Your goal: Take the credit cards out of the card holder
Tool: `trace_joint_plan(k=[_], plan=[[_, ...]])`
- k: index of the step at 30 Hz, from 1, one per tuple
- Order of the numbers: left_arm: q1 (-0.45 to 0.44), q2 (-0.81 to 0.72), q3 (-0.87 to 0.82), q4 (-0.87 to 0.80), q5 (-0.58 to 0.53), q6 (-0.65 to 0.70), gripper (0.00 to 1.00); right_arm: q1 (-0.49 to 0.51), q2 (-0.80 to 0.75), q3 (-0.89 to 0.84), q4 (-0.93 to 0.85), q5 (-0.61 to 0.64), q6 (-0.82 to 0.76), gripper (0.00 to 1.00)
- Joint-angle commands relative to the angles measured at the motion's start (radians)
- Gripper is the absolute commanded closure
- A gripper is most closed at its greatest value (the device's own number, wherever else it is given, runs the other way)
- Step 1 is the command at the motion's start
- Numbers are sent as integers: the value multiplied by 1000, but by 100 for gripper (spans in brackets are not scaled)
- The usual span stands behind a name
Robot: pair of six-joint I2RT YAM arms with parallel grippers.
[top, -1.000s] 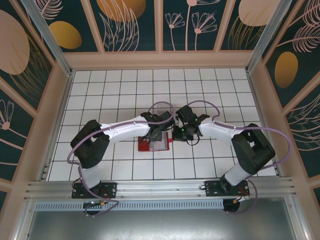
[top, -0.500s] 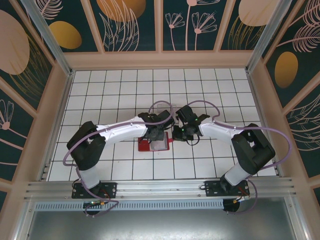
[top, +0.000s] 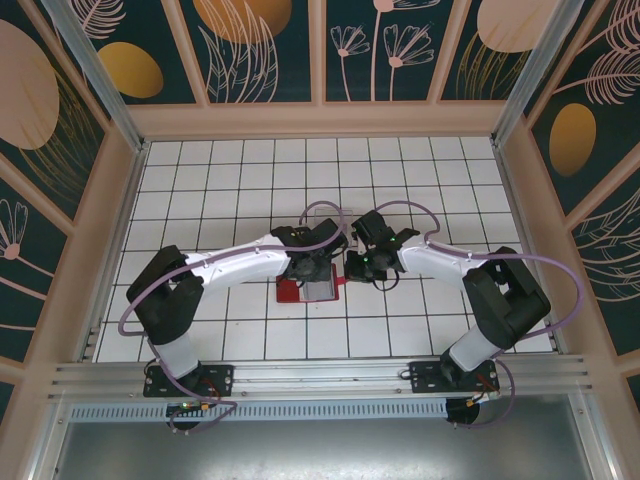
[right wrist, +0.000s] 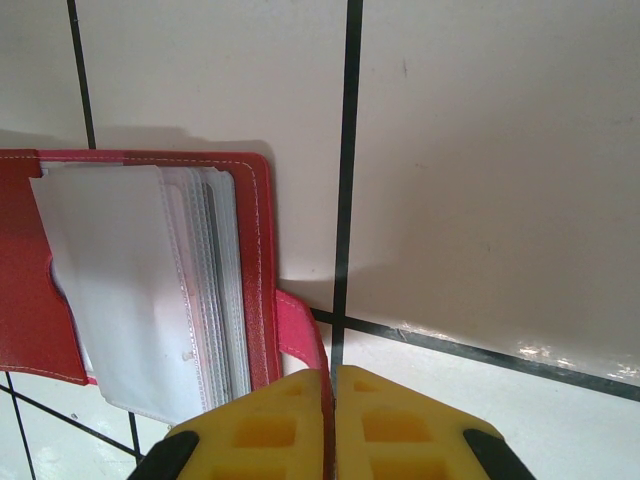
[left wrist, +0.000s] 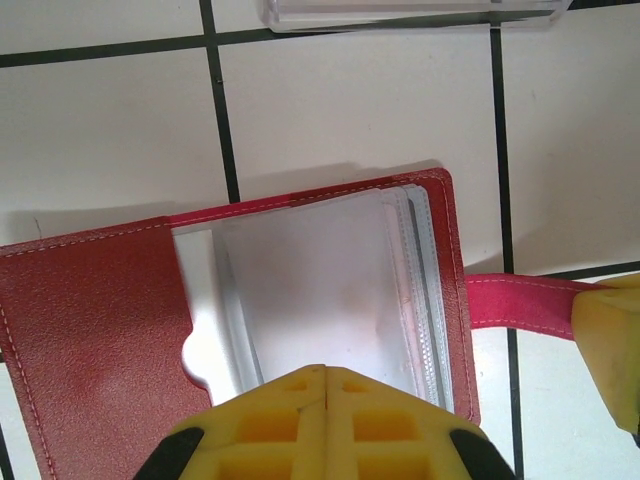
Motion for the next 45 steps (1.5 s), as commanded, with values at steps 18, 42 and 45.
trace_joint_plan(k=[18,42,45], plan=[[-8,167,38,56,61,-45,62,-6,-28,-20,-2,10,18,92],[-9,59,-11,50,-23,-40,86,-7,-27,-21,-3,19,28,93],[-9,23,-36,87,-2,-34,82,-8,-28,-21,-4,19,27,93]])
